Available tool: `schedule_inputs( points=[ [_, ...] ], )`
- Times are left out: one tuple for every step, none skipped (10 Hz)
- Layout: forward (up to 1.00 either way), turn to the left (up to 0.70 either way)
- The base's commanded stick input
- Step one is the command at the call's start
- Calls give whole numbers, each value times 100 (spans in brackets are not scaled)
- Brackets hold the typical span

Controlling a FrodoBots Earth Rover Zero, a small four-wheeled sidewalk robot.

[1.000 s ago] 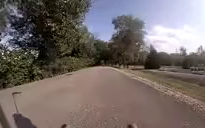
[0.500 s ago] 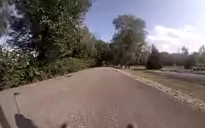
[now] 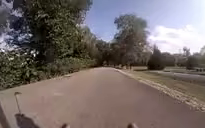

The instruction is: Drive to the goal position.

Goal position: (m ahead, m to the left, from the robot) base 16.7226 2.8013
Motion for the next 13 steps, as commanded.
schedule_inputs(
  points=[
    [70, -20],
    [70, 0],
    [70, 0],
    [70, 0],
    [70, 0],
    [70, 0],
    [70, 0],
    [70, 0],
    [70, 0],
    [70, 0],
    [70, 0],
    [70, 0],
    [70, 7]
  ],
)
